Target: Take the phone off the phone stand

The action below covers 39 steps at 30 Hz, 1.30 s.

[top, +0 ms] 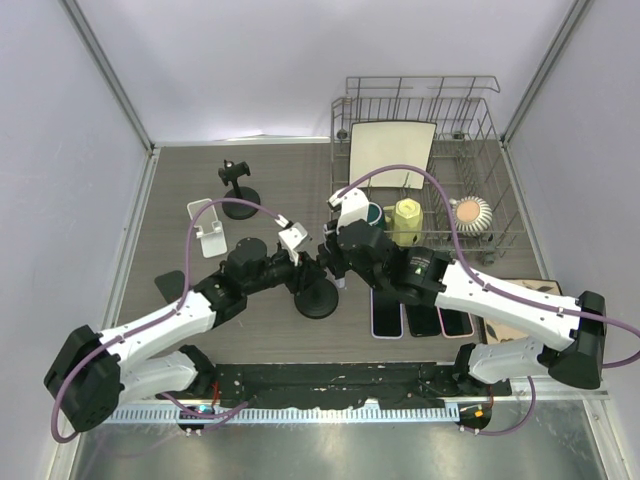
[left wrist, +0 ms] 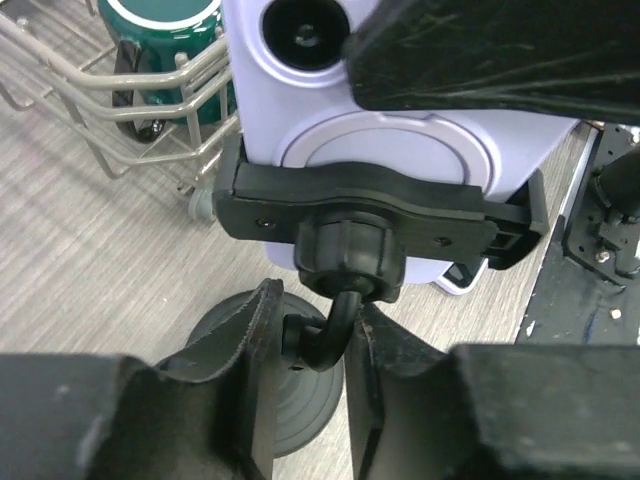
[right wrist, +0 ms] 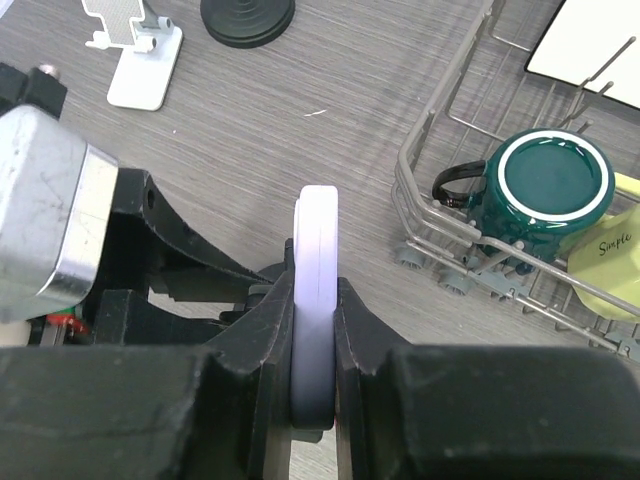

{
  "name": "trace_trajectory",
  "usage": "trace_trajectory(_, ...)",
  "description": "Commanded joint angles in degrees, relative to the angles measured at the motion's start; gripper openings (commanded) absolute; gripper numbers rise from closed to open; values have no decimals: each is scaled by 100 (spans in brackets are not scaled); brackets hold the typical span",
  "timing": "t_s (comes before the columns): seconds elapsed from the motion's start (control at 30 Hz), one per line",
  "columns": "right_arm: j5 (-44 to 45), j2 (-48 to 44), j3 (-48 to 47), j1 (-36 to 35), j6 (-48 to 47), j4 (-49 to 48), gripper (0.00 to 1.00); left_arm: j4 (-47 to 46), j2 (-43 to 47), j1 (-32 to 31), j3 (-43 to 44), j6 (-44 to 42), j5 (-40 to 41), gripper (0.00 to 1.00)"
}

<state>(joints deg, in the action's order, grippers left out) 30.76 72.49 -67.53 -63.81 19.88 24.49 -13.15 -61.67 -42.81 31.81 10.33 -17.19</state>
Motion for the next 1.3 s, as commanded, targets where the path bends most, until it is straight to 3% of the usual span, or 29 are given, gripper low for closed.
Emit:
trace_trajectory(0.0, -80, -112, 99, -61, 200, -287, 19, -505, -12, 36, 27, 22, 14, 24)
trace_trajectory(0.13, 61, -42, 152, -53, 227, -322, 29, -505, 137, 27, -87, 57, 84, 9)
trace_trajectory(0.23, 157, 55, 170, -61, 218, -445, 35, -496, 216, 9, -149, 127, 93, 4)
trace_trajectory(0.8, 790, 318, 302, -53, 60, -1271, 41, -426, 419, -272, -307, 198, 348, 3)
trace_trajectory(1.1, 571, 486, 415, -52, 165, -1201, 41, -434, 445, -272, -325, 242, 524, 3)
trace_trajectory(1.13, 571, 468, 442, -61, 192, -1201, 40, -434, 437, -272, -325, 250, 541, 2)
trace_trajectory(1.23, 545, 398, 469, -52, 183, -1122, 26, -434, 428, -272, -325, 329, 717, 0)
trace_trajectory(1.27, 501, 380, 451, -52, 183, -1044, 16, -434, 428, -272, -334, 356, 778, 0)
